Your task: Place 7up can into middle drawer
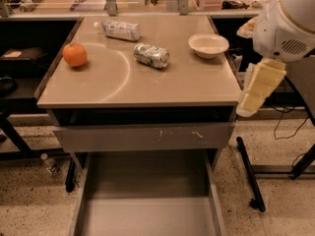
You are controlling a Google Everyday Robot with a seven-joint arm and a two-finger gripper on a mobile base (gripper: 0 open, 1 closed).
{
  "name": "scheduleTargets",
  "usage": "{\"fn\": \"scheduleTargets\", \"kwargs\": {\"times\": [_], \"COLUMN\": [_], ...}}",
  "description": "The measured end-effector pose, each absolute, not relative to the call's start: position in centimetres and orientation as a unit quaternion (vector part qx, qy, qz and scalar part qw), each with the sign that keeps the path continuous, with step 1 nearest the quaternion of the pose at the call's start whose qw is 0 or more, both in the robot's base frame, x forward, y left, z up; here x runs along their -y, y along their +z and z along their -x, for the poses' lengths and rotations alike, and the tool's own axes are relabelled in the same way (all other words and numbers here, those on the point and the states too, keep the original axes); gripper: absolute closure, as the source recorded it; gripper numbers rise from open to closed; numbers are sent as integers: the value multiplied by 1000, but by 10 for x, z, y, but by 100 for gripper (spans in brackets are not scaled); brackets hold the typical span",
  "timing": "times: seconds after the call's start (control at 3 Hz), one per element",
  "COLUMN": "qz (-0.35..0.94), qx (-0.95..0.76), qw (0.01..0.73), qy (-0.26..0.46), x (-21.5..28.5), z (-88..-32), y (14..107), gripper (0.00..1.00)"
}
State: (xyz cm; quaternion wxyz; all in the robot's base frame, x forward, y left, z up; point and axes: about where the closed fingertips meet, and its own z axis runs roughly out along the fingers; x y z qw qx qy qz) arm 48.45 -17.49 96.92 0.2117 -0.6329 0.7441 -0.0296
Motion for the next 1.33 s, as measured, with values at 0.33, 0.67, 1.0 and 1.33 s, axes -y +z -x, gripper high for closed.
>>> {"fn": "scheduleTargets", "kwargs": {"times": [0.33, 0.67, 1.0, 1.33], "qz": [653, 664, 664, 648], "qx": [-712, -676, -676, -677], "qw": [260, 318, 318, 348], "qy": [-17, 27, 27, 38], "x": [147, 119, 119, 113], "z": [-519, -561, -561, -573], "y": [977, 988, 988, 982], "gripper": [0, 0, 0, 0]}}
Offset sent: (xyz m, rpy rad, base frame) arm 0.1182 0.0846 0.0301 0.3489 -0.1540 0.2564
